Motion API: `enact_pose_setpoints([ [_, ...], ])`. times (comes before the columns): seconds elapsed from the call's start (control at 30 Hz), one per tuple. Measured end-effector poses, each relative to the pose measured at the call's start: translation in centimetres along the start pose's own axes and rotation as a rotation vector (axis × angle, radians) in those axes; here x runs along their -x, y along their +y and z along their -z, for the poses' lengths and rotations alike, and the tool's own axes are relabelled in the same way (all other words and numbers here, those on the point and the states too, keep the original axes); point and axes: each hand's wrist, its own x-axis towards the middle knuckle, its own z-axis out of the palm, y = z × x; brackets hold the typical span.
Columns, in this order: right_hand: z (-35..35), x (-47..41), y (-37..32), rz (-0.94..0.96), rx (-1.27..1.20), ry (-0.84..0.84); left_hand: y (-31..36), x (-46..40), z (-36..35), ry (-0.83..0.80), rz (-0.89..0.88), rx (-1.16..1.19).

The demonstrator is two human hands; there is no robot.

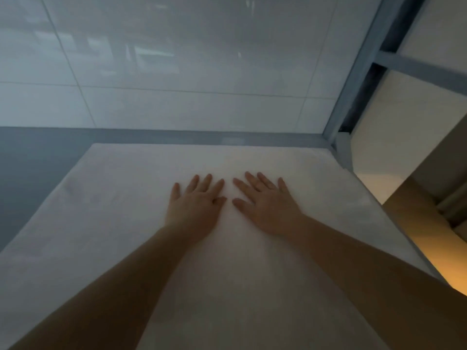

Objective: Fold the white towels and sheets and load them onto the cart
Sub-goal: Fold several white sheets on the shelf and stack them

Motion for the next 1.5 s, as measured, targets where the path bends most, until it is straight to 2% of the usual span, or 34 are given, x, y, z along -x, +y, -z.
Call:
enact_pose_setpoints([
  [0.17,2.8,5.8,10.5,-0.416,-0.012,-0.061,-4.7,4.8,0.6,-0.043,0.2,-0.105],
  [0.23,3.1,7.9,11.7,-0.469,-0.016,-0.092,-6.6,6.9,1.0,-0.059,0.334,-0.126],
  [0.3,3.1,8.8,10.1,-0.494,-0.024,-0.072,-6.3,8.5,1.2,-0.057,0.465,-0.112],
  [0.37,2.7,9.3,6.1,-0.384,-0.053,-0.032,-2.6,9.2,1.0,-0.066,0.454,-0.087],
  [0.47,1.1,10.8,-1.0,-0.087,-0.076,-0.001,5.7,10.4,-1.1,-0.083,0.155,-0.101],
  [0.53,0.9,12.2,-1.3,-0.085,-0.042,-0.025,8.2,11.7,-1.4,-0.108,0.075,-0.105],
  [0.67,2.0,16.0,6.6,-0.325,0.007,-0.082,3.9,16.3,-0.7,-0.068,0.186,-0.171],
  [0.77,2.8,18.9,9.7,-0.419,-0.022,-0.14,-0.6,19.7,0.7,-0.098,0.369,-0.174],
  [0.87,3.2,19.4,7.6,-0.469,-0.034,-0.12,-2.0,20.4,1.8,-0.162,0.532,-0.14],
  [0.93,3.0,18.8,3.3,-0.394,-0.044,-0.09,0.0,19.4,1.9,-0.178,0.553,-0.104],
  [1.03,1.7,17.5,-5.0,-0.17,-0.051,-0.048,5.0,18.0,0.9,-0.17,0.313,-0.053],
  [1.1,1.1,16.8,-8.9,-0.107,-0.019,-0.02,6.2,17.7,0.3,-0.162,0.17,-0.043],
  [1.2,0.3,16.2,-10.3,-0.159,-0.023,0.015,0.8,17.5,0.9,-0.116,0.204,-0.097],
  [1.37,0.2,15.9,-10.5,-0.185,-0.01,0.003,-12.5,18.5,3.4,-0.071,0.517,-0.083],
  [1.43,0.3,15.9,-10.7,-0.196,-0.013,-0.016,-13.7,17.8,3.7,-0.07,0.616,-0.09],
  [1.5,0.4,15.8,-10.9,-0.204,-0.007,-0.013,-11.8,15.9,3.5,-0.026,0.526,-0.116],
])
